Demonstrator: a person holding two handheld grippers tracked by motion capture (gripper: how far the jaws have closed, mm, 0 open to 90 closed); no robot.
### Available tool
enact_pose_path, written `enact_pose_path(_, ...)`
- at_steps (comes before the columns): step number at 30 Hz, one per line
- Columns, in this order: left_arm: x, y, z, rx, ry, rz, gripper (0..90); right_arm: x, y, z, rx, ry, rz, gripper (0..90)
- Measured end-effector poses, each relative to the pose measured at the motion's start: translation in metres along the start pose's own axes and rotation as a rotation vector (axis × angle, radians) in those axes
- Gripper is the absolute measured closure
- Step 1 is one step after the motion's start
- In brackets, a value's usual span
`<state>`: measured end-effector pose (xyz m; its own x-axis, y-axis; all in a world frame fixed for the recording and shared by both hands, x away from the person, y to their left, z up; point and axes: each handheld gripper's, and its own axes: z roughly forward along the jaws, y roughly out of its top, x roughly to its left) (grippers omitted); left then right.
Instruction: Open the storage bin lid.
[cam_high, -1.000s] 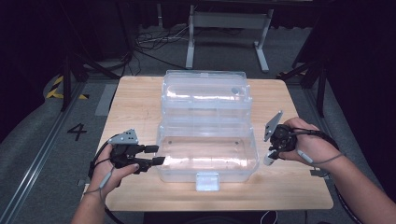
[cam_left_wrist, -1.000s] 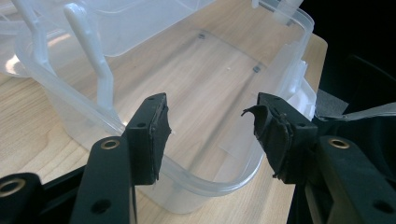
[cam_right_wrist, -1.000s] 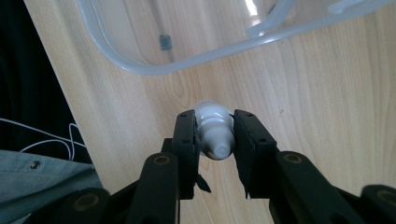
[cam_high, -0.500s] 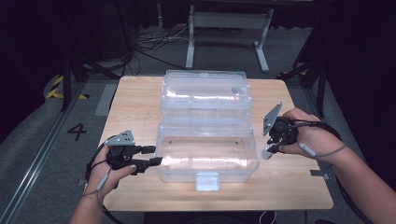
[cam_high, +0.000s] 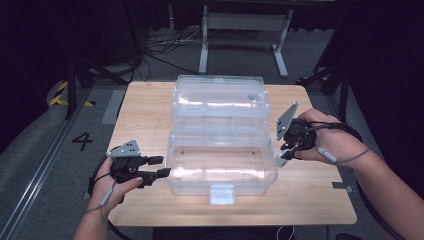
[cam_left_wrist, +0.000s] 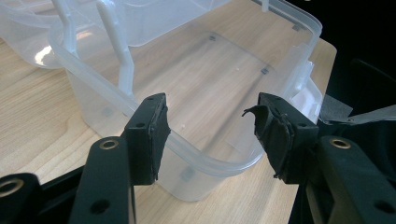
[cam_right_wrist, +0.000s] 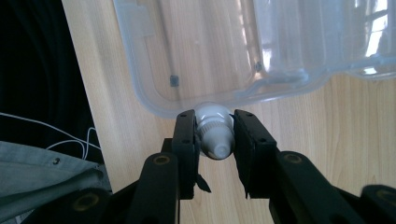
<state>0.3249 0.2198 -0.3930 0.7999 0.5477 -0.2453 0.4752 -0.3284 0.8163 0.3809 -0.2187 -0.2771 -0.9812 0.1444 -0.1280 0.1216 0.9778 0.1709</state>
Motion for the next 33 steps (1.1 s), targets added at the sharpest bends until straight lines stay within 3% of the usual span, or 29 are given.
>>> enact_pose_path(9,0.001,0.002,0.001,-0.006,0.002,0.003,45.0,0.004,0.016,-0.004,-0.020,0.014,-0.023,71.1)
enact_pose_path(18,0.003,0.003,0.000,-0.014,0.012,-0.003,44.9,0.007,0.030,0.003,-0.027,0.036,-0.042,71.1)
enact_pose_path(33,0.008,0.002,-0.005,-0.041,0.049,-0.030,44.6,0.009,0.044,0.038,0.019,0.095,-0.061,71.1)
